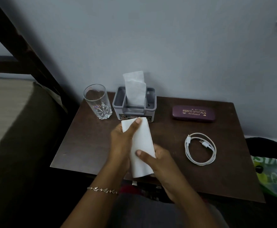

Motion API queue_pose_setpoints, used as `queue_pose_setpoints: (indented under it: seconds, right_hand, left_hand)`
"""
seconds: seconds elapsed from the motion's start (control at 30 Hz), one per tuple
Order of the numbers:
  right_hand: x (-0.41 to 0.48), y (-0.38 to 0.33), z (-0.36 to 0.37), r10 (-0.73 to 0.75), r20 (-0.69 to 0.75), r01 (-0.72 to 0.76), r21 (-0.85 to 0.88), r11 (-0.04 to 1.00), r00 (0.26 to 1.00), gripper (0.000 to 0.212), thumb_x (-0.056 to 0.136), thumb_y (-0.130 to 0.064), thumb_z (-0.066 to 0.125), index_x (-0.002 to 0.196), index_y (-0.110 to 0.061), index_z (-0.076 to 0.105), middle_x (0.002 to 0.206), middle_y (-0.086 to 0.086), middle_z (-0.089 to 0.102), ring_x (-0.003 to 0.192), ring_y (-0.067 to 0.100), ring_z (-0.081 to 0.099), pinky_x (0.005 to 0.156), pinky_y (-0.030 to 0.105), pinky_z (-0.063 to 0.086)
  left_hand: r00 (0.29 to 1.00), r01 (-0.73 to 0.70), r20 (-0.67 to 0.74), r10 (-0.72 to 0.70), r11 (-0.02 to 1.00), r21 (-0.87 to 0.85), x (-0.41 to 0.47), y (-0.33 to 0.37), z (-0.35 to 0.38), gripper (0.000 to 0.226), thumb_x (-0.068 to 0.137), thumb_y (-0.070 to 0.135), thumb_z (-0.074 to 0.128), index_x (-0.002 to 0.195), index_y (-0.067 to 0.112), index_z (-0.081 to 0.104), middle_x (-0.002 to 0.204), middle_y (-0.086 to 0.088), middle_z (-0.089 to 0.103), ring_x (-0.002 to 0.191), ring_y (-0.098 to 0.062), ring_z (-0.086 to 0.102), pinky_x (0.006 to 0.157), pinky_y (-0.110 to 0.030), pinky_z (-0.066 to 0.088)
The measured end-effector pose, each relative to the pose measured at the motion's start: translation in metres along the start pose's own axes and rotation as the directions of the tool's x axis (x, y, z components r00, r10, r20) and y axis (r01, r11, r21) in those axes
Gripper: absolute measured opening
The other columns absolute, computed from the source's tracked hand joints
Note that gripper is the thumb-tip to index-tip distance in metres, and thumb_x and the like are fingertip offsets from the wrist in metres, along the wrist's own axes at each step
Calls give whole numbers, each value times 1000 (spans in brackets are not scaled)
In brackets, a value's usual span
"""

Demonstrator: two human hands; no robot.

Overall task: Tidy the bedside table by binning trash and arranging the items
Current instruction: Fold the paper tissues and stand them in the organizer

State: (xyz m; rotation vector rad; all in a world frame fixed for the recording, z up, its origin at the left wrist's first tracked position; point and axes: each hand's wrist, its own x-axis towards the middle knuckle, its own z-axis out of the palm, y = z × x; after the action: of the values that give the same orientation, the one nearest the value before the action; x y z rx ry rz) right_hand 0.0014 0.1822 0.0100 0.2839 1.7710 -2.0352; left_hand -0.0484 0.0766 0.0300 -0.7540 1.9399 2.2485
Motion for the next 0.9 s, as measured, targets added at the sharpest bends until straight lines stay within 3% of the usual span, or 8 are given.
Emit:
queue_pose_setpoints:
  seconds: [0.1,0.3,0.43,0.53,0.7,0.83,0.9]
  right_hand:
    - [0,2,-1,34,27,-34,-2,999,999,26,89,-30,60,111,-18,64,104,4,72,96,22,69,86,44,56]
    - [4,-1,0,16,62,-12,-69,998,998,27,85,-29,65,108,-16,65,100,3,74,90,16,70,73,29,57]
    - [19,-17,0,-97,-21,96,-53,994,995,15,83,-17,67,99,-17,68,91,-4,76,84,9,71,69,21,55]
    - [33,-36,-2,-190,-46,184,-124,975,981,11,83,-14,67,90,-22,67,84,-9,74,80,5,70,66,17,53]
    - [71,-73,-5,-413,-109,283,-573,769,904,22,81,-20,69,102,-12,69,96,0,69,85,13,64,68,23,51]
    - [103,-91,-3,-575,-106,292,-779,555,811,28,78,-31,67,102,-15,67,101,9,71,96,30,63,82,45,50]
    - [116,-94,-4,-574,-91,233,-854,466,814,30,79,-37,66,101,-17,67,100,8,71,98,31,60,86,41,45]
  left_hand:
    - [999,-26,-25,27,999,26,0,1,-2,15,78,34,70,83,21,65,78,0,70,70,-15,67,58,-25,54]
    - [994,-107,-13,108,993,45,4,4,-12,23,77,38,69,88,18,65,79,2,70,68,-9,66,56,-22,53]
    - [963,-102,247,106,994,-27,13,12,-23,39,74,39,59,103,13,65,98,-6,72,88,-17,69,73,-29,58]
    - [939,-147,305,161,987,-69,23,21,-32,29,77,27,60,101,11,66,97,-3,74,93,-16,69,75,-24,57]
    - [883,-355,321,343,935,-23,56,61,-28,15,86,22,61,96,11,63,94,-3,72,90,-18,68,82,-32,56]
    - [845,-435,320,429,899,-55,82,80,-20,6,89,11,58,93,10,63,92,-4,70,85,-14,67,80,-29,55]
    - [831,-468,320,455,883,-41,91,82,-18,7,88,10,60,93,9,64,92,-4,71,86,-15,66,80,-28,55]
